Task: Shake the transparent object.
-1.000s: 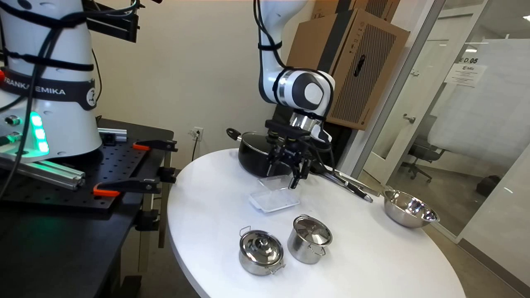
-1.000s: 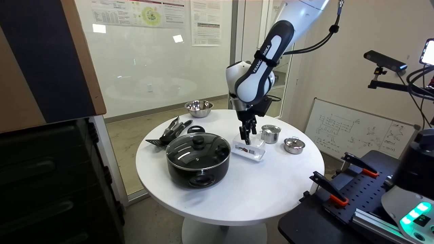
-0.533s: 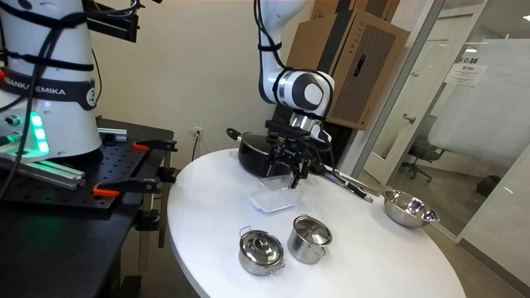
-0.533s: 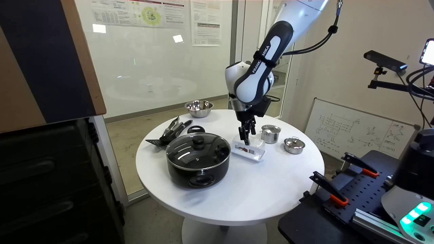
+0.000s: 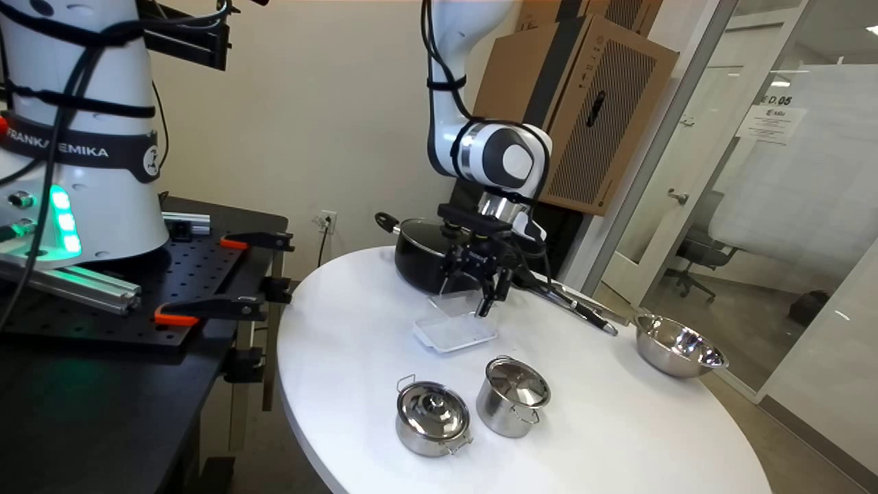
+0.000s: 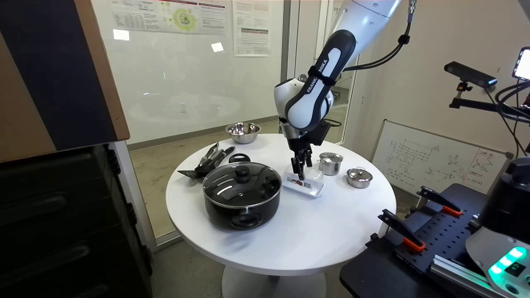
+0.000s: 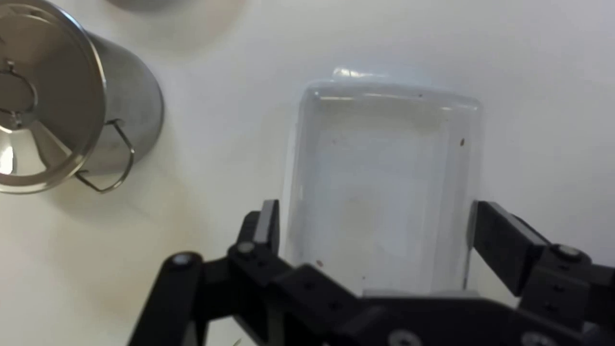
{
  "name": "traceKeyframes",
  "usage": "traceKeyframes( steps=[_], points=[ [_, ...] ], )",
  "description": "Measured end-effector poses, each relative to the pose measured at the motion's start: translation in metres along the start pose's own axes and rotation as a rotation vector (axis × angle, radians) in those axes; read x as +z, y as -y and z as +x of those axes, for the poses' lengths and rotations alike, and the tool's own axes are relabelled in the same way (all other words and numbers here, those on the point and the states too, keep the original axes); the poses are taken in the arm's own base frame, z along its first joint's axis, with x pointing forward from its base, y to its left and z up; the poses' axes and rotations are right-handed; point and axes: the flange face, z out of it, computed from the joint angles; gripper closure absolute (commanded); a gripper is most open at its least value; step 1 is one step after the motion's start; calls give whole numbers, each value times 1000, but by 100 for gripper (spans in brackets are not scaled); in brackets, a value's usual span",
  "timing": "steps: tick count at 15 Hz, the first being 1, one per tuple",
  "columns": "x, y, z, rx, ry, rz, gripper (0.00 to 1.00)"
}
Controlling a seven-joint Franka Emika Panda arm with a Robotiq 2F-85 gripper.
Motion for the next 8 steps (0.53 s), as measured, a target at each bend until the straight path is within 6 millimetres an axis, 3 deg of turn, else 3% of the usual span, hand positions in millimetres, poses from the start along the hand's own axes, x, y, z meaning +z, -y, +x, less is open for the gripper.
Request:
traceKeyframes(
  steps=[8],
  points=[
    [11, 2, 4, -3, 10, 4, 0]
  ],
)
